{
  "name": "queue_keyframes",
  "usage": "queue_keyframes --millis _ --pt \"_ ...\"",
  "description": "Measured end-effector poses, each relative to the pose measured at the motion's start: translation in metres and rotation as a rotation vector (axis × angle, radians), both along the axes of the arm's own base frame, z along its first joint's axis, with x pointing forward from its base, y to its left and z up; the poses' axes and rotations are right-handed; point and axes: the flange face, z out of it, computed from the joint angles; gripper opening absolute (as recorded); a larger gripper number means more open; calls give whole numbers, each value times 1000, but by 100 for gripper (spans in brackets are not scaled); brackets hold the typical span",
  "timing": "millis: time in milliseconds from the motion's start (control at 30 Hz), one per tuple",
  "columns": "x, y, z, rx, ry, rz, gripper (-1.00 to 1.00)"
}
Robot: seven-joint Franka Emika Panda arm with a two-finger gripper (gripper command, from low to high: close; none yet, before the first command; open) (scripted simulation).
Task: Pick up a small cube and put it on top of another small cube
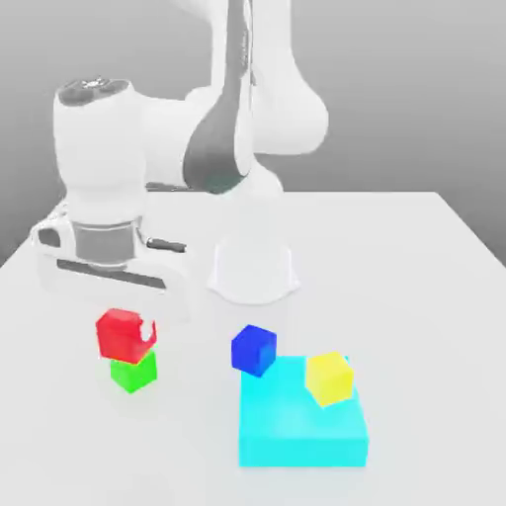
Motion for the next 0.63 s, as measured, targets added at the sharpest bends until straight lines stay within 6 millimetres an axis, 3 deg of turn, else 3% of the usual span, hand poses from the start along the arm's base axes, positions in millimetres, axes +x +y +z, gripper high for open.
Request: queue_keyframes --millis 267,500,533,633 --pt "-50 103 19 11 -5 38 -100" --pt "-57 114 -36 10 -5 42 -100" --pt "-58 114 -43 10 -5 42 100" --pt "-58 114 -43 10 -5 42 100"
